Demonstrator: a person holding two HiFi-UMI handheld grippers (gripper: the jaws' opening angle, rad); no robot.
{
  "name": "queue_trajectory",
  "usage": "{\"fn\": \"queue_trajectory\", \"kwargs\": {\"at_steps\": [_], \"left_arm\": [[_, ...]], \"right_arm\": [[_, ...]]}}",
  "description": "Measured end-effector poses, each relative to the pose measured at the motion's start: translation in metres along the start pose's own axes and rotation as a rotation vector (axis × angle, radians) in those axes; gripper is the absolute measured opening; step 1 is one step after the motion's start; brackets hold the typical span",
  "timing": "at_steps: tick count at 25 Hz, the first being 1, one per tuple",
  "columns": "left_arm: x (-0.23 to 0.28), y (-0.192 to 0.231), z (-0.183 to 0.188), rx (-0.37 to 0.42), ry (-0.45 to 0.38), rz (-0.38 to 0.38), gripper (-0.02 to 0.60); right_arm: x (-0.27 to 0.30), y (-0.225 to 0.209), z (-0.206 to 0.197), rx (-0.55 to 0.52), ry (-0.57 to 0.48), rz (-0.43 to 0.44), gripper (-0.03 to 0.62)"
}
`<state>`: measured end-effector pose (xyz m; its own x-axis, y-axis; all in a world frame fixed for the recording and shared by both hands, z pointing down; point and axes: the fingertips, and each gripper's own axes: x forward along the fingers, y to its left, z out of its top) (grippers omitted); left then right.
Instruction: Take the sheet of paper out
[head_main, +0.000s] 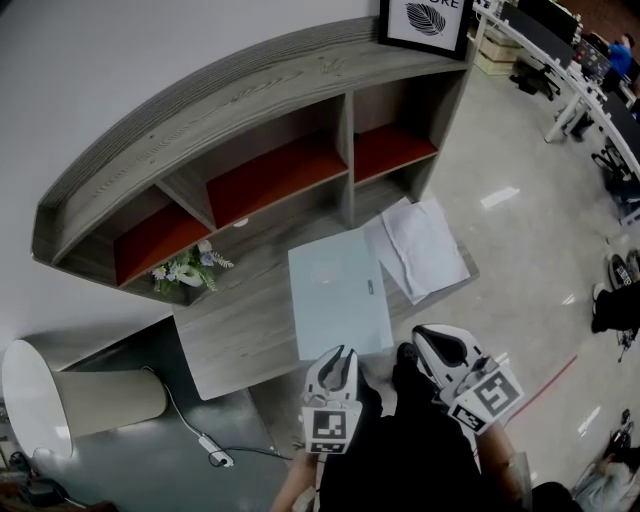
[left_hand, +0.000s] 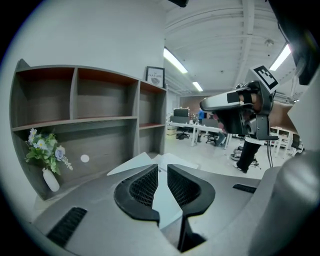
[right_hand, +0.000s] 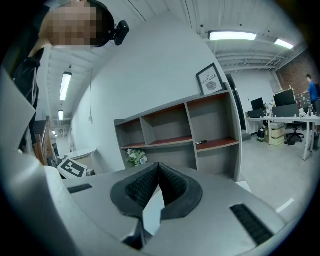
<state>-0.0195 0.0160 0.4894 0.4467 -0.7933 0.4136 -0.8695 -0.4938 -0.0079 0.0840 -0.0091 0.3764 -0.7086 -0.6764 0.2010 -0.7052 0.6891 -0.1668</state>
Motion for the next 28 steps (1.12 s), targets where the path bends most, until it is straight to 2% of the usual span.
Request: {"fn": "queue_trajectory", "kwargs": {"at_steps": [8,19,25,28], "left_arm": [[0.027,-0.023,-0.031,0.067,0.085,-0.089,0.115],[0.051,-0.058,-0.084,0.293,0.207,-0.188,0.181],[0.064,-0.067,-0.104,0.382,0.235,-0.190,0.196],[0.070,-0.069,-0.110,0.400,0.246,-0.192,0.195]], "right_arm": [[-0.002,-0.008,-0.011,0.021,0.024,-0.028,0.012],[-0.016,-0.019,-0.025,0.054,0.056,-0.101,0.012],[-0.023,-0.021,-0.028,0.059,0.053,-0.127,0.012],[-0.027,-0.022,-0.029,0.061,0.054,-0.135,0.012]]}}
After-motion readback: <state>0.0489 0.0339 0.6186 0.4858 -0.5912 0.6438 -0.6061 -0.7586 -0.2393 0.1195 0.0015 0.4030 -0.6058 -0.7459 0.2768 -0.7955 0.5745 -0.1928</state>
